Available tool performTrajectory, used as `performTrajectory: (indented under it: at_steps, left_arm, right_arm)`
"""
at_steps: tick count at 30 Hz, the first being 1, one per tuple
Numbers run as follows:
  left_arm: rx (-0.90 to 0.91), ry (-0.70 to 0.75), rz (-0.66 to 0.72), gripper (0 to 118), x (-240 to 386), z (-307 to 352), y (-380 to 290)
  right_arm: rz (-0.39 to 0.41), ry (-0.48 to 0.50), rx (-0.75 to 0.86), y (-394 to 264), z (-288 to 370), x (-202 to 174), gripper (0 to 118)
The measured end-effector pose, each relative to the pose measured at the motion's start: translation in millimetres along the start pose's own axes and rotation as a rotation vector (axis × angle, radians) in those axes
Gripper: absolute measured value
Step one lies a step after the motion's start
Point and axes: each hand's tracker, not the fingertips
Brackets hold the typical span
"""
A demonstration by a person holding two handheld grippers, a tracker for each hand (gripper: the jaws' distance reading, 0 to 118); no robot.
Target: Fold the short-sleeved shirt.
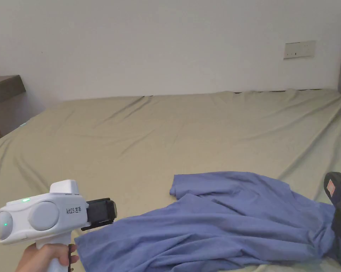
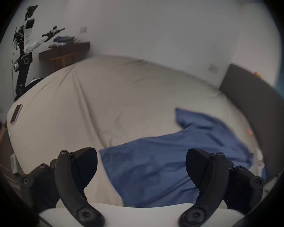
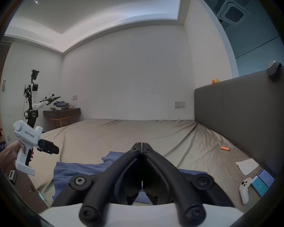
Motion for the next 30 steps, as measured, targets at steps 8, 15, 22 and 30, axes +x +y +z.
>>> performTrajectory:
  at_steps: [8, 15, 22, 30]
  left_arm:
    - [-0.184, 0.114, -0.112, 96, 7.2, -98.5, -14.2]
    - [-0.168, 0.148, -0.147, 1, -3.8, -110.0, -33.7]
    - [-0.137, 0.031, -0.085, 0, -5.5, -89.5, -18.3]
    - [-0.177, 0.017, -0.154, 0, 19.2, -96.7, -26.1]
  right_arm:
    - [-0.048, 0.004, -0.153, -29.8, -46.4, 4.5, 0]
    - [-0.024, 0.031, -0.146, -32.0, -55.5, 2.8, 0]
    - [-0.05, 0.015, -0.135, -27.0, -52.8, 13.5, 0]
    - [-0.019, -0.006, -0.184, -5.7, -80.5, 52.8, 13]
